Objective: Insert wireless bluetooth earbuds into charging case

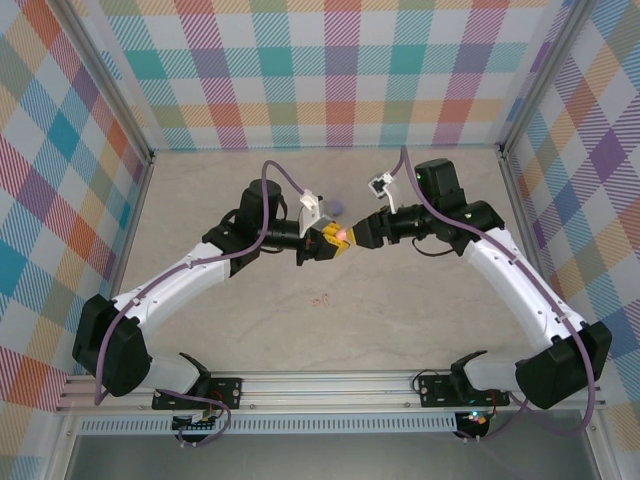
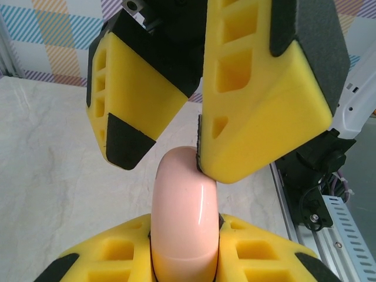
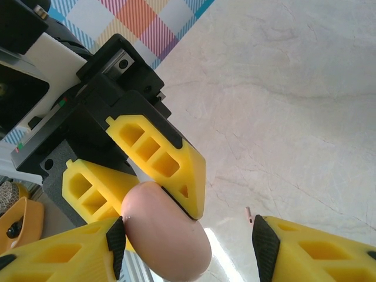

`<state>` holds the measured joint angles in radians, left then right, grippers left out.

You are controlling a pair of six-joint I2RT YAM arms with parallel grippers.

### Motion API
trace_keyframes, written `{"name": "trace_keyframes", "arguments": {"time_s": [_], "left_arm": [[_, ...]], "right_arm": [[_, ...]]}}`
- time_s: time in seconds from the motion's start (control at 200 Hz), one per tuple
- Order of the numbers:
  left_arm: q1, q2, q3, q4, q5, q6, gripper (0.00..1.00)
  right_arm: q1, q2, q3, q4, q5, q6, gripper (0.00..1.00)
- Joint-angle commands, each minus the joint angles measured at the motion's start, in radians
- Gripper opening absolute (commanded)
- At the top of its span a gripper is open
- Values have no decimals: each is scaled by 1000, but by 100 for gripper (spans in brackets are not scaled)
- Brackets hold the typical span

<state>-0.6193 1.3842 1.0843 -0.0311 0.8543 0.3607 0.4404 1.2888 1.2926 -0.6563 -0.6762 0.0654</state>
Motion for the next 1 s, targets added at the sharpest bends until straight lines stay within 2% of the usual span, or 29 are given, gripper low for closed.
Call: {"name": "trace_keyframes", "arguments": {"time_s": [0.0,0.14,0.995], "left_arm": [[-15,-45,36,-4,57,30,6],[-15,-49,37,-10,56,29,5],[-17,-72,40,-9,96,22,4]], "right_arm": [[2,13,31,-13,66,-17,61],[2,13,34,-19,108,-12,61],[3,49,43,-42,76,-19,63]]}}
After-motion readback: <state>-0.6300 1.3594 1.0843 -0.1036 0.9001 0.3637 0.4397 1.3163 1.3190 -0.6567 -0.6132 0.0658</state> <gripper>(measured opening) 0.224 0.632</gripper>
